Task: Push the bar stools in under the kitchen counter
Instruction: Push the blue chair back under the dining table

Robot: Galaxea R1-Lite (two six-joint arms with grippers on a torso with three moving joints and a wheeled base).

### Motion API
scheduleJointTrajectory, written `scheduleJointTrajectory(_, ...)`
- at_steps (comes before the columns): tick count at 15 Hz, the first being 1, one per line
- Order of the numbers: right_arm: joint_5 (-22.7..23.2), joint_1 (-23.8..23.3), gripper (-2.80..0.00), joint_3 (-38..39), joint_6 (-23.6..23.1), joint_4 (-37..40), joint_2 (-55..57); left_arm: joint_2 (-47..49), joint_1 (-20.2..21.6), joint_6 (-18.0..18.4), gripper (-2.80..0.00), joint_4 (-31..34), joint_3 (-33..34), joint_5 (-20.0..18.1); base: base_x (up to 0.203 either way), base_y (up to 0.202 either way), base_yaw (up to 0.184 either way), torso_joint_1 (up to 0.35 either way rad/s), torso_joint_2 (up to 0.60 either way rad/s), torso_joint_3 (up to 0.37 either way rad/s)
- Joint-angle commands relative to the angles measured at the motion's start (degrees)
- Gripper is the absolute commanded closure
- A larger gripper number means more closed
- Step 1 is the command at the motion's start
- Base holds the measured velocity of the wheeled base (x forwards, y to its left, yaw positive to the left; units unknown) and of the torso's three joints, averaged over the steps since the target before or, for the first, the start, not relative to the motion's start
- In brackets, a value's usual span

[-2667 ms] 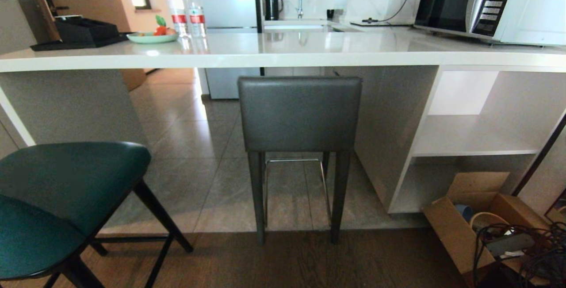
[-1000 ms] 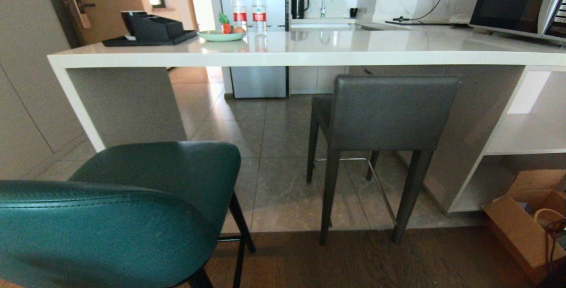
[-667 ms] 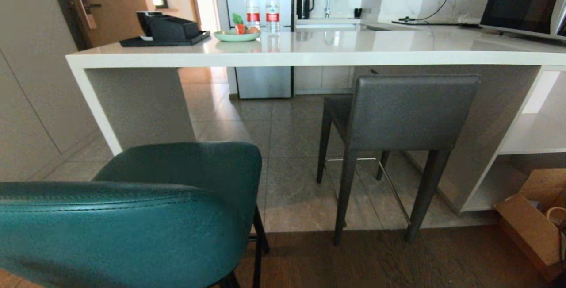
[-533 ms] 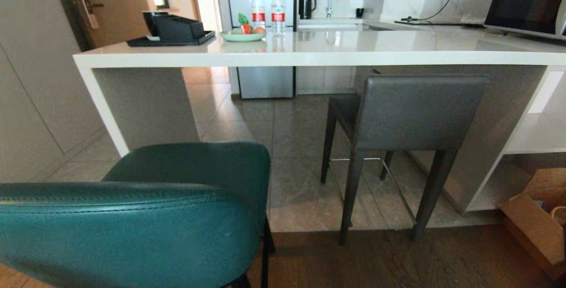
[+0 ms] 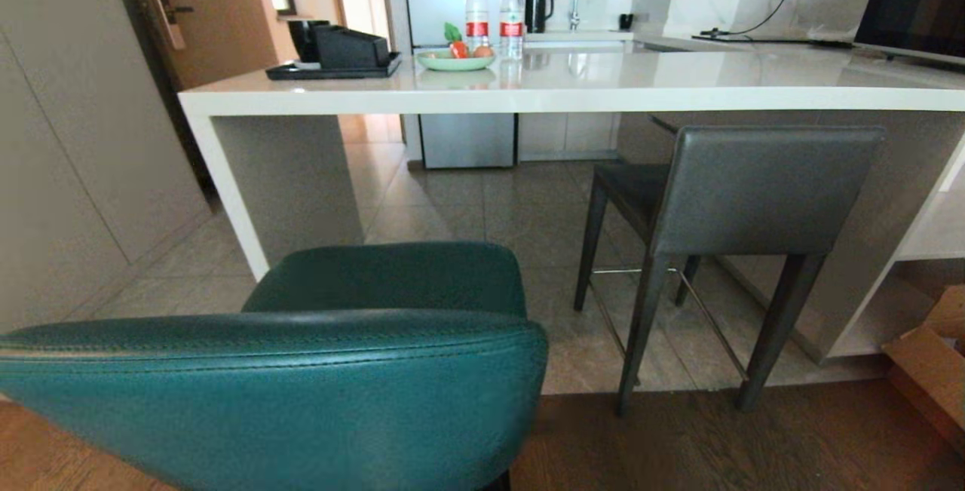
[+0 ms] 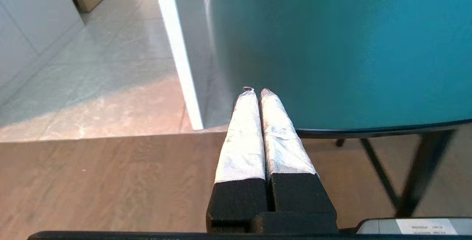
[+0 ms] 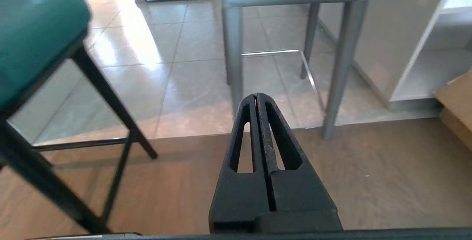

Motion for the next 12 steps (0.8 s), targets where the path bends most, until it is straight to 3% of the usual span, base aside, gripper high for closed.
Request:
scheduleJointTrajectory(1, 0.0, 0.0, 0.0, 0.0, 0.0, 0.0, 0.1, 0.1, 0.0, 0.0, 0.0, 0.0, 0.0, 0.0, 0.0, 0.196, -0.002, 0.003, 0.0, -0.002)
scheduleJointTrajectory(8, 0.0, 0.0, 0.0, 0.0, 0.0, 0.0, 0.1, 0.1, 0.1, 0.0, 0.0, 0.0, 0.0, 0.0, 0.0, 0.194, -0.001, 0.004, 0.0, 0.002)
scheduleJointTrajectory(12, 0.0, 0.0, 0.0, 0.0, 0.0, -0.1, 0.1, 0.1, 0.1, -0.1, 0.0, 0.0, 0.0, 0.0, 0.0, 0.029, 0.0, 0.0, 0.0, 0.001)
